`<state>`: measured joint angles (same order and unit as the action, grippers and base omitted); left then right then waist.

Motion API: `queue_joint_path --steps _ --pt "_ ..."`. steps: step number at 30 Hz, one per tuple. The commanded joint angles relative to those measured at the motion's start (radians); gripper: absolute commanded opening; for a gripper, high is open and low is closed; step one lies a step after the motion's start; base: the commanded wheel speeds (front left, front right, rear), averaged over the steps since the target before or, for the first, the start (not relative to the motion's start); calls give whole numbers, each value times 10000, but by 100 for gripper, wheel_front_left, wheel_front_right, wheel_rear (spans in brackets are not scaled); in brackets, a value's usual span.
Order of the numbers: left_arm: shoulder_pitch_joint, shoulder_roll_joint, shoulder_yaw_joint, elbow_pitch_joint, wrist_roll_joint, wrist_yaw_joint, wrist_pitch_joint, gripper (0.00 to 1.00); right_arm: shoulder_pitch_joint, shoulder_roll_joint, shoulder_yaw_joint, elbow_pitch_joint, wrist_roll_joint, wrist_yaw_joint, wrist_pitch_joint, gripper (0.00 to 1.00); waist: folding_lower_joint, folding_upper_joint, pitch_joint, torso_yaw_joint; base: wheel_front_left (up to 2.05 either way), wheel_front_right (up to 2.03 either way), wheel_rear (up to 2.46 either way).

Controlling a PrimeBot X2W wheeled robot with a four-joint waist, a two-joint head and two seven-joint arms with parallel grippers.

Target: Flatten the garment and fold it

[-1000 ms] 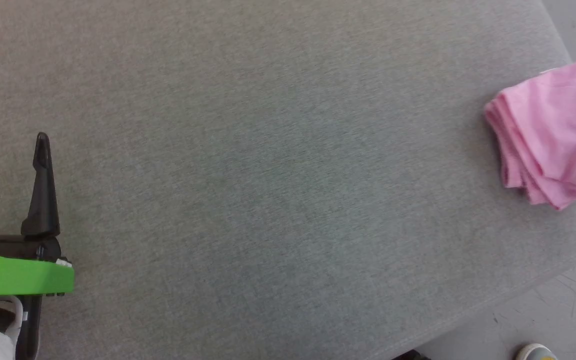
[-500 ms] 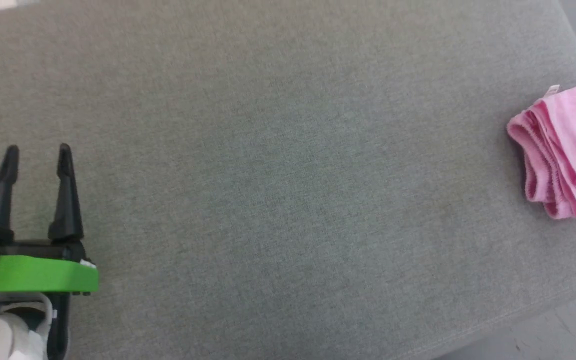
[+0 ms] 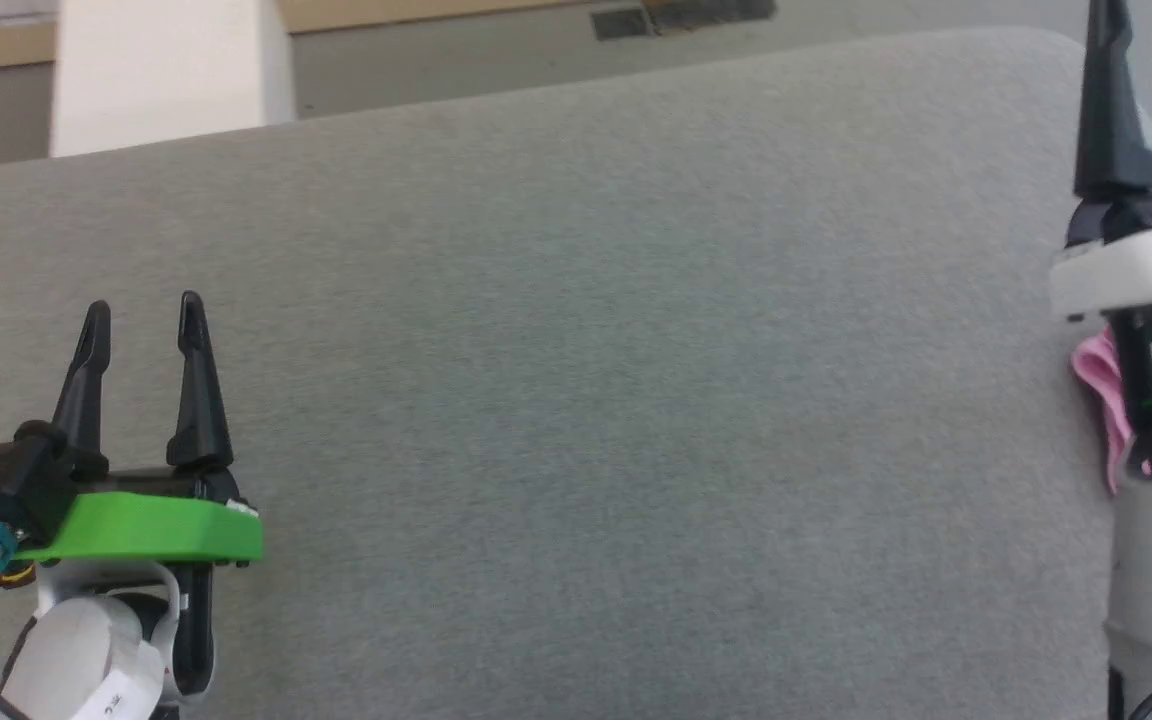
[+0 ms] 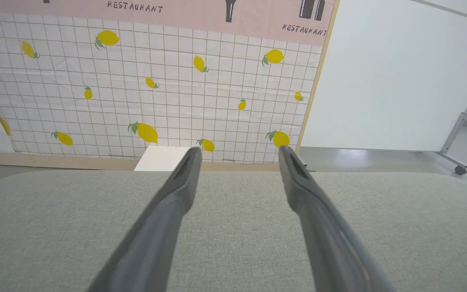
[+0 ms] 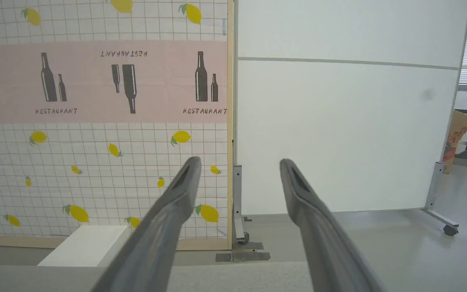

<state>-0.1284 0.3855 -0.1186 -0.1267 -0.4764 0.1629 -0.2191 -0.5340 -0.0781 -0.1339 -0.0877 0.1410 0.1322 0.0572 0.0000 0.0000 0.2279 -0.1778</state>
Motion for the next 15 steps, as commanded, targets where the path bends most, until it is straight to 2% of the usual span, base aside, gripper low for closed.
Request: queue_joint_path --steps 1,5,10,15 --pt "-217 -63 -12 115 -10 -22 -83 100 255 121 52 -89 -1 -15 -339 100 0 0 -772 974 0 0 0" --pt "-457 -246 -54 474 -10 -28 -183 100 830 268 489 235 415 -15 -1272 100 0 0 -887 1334 0 0 0" --pt "-626 -510 -147 1035 -53 1 -246 100 1684 275 871 1303 1210 -15 -2388 100 0 0 -1143 1758 0 0 0" --pt "-689 -702 -265 1595 -52 -41 -298 100 2573 277 932 2157 1576 -15 -3002 100 0 0 -1419 2023 0 0 0"
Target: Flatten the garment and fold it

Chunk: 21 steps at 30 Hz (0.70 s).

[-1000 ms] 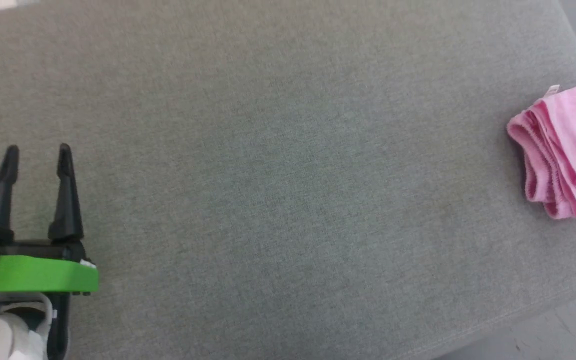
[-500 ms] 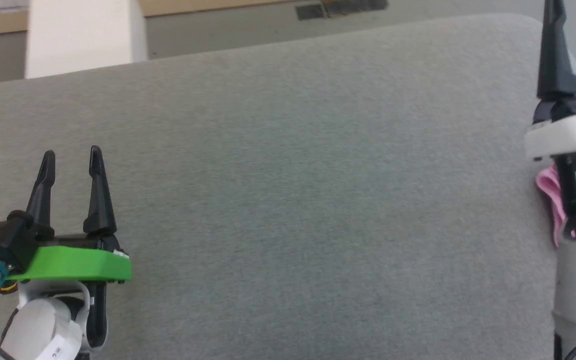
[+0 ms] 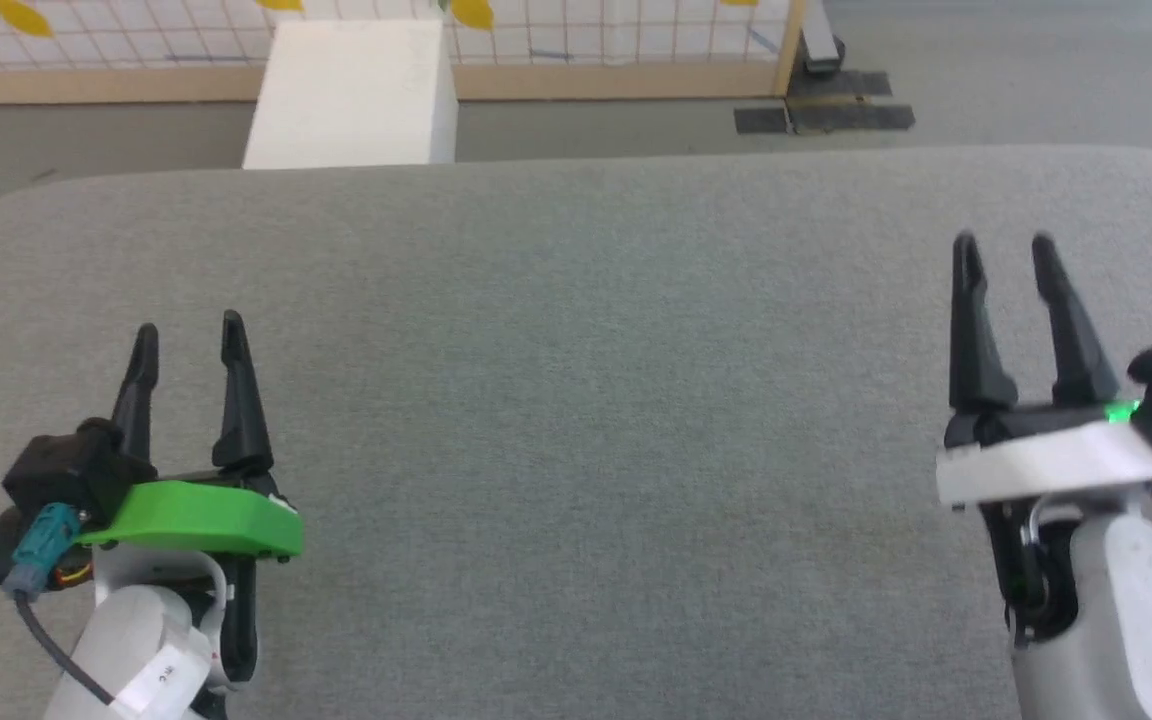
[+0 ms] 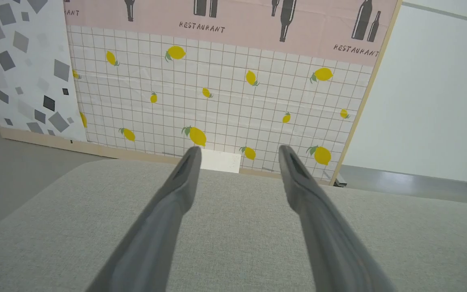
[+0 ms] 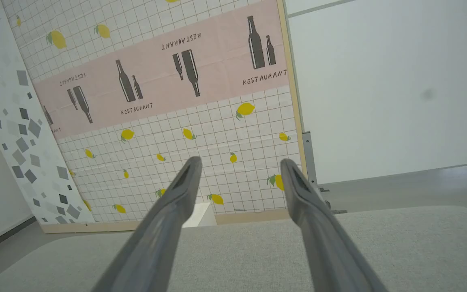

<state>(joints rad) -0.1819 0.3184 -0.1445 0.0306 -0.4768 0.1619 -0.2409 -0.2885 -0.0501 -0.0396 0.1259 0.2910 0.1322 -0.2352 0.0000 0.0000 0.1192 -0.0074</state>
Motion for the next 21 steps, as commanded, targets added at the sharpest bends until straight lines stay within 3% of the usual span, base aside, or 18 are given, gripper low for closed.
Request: queue_joint_path --steps 1,21 --pt "-153 -81 -39 140 -37 -29 -89 100 293 -3 -11 125 115 -15 -149 100 0 0 -381 351 0 0 0" --pt "586 -649 -60 1080 421 -583 -206 100 2167 -2 -80 697 -440 -15 -264 100 0 0 -880 425 0 0 0"
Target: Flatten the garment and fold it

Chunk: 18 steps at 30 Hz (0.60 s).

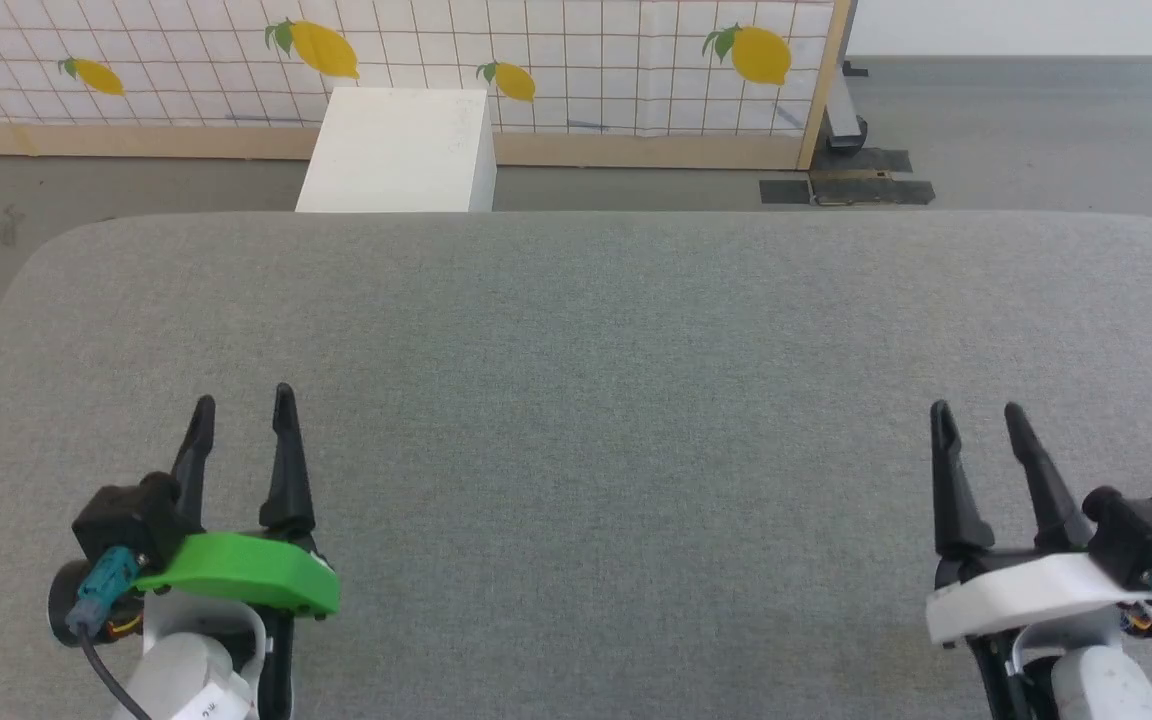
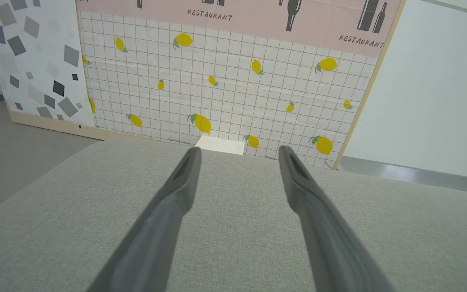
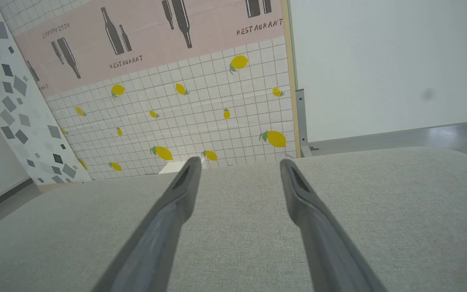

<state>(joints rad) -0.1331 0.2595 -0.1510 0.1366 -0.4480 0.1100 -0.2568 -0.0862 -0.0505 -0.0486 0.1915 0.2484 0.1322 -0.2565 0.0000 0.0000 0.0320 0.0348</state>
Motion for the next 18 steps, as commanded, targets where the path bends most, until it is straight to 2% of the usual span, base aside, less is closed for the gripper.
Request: queue_joint_path --steps 1,9,18 --pt "159 -108 39 33 157 -102 -47 100 184 2 54 95 2 -15 -52 100 0 0 -21 5 0 0 0" --pt "460 -374 -12 444 422 -488 -48 100 430 3 147 154 26 -15 -52 100 0 0 -84 43 0 0 0" --pt "502 -593 -115 958 641 -707 -48 100 594 3 222 191 46 -15 -52 100 0 0 -132 16 0 0 0"
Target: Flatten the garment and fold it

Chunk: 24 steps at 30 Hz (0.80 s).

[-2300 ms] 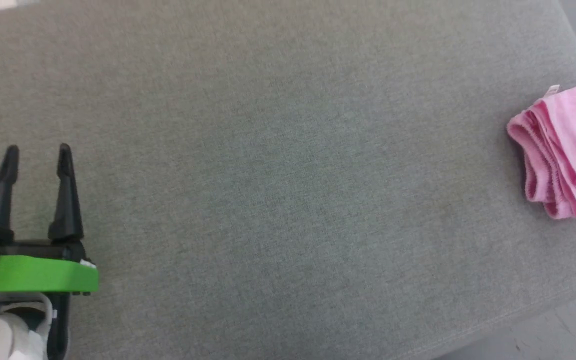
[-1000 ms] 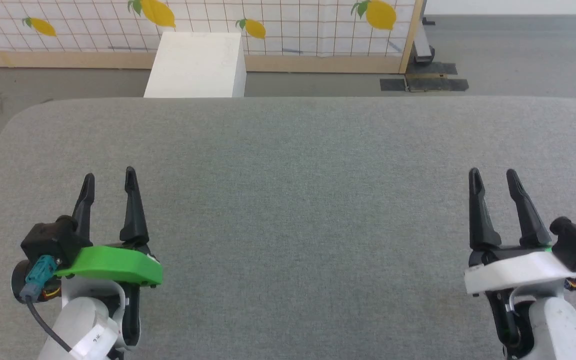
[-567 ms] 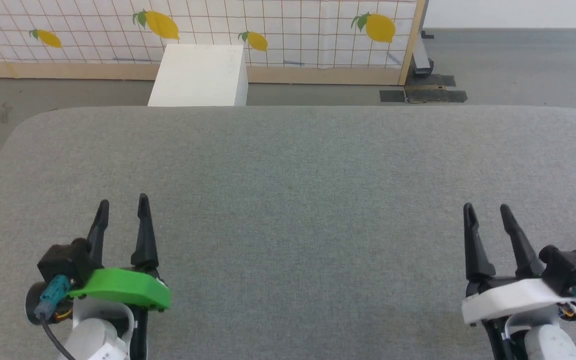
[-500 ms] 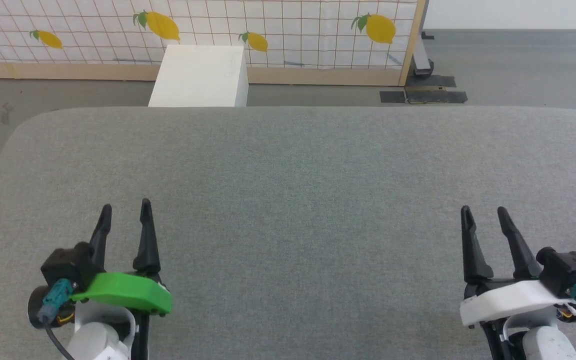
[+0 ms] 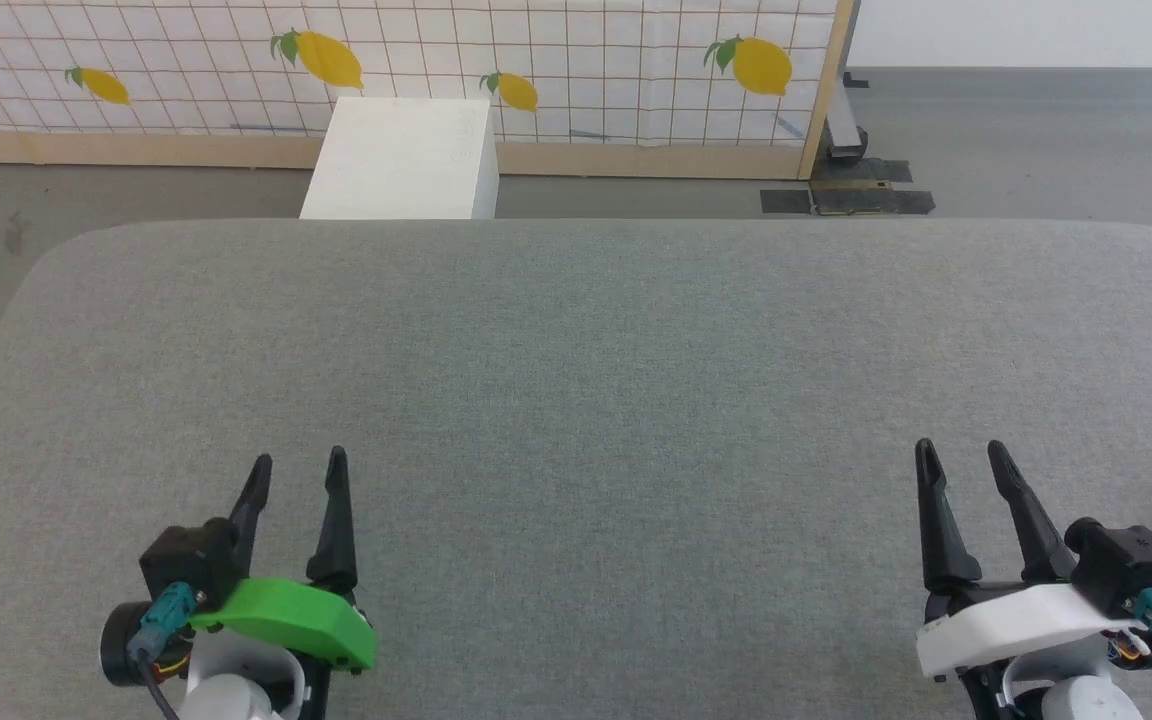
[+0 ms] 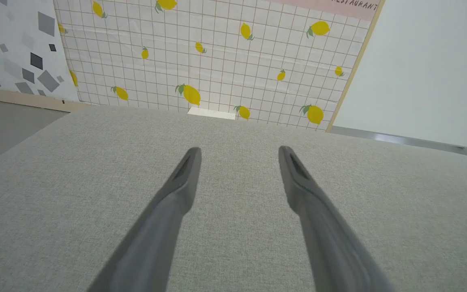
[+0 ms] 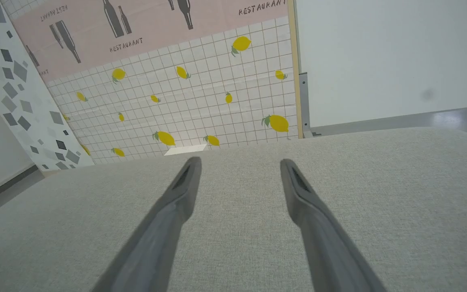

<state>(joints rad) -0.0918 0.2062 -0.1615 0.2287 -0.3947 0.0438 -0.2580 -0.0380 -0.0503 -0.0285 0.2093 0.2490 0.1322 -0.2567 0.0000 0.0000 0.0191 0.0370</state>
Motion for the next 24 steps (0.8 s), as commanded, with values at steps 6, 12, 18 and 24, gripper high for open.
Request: queue_joint_path --steps 6,12,18,24 --pt "1 -135 -24 208 24 -77 8 0 1 0 -3 50 -4 0 10 0 0 0 7 -28 0 0 0" --pt "14 -162 -13 162 78 -84 64 0 8 0 -8 11 -49 0 60 0 0 0 2 -36 0 0 0" --pt "58 -229 65 44 263 -101 185 0 25 0 6 -90 -166 -1 180 0 0 0 -7 -52 0 0 0" --pt "101 -297 143 -74 450 -118 306 0 43 0 21 -191 -284 -2 301 0 0 0 -17 -68 0 0 0"
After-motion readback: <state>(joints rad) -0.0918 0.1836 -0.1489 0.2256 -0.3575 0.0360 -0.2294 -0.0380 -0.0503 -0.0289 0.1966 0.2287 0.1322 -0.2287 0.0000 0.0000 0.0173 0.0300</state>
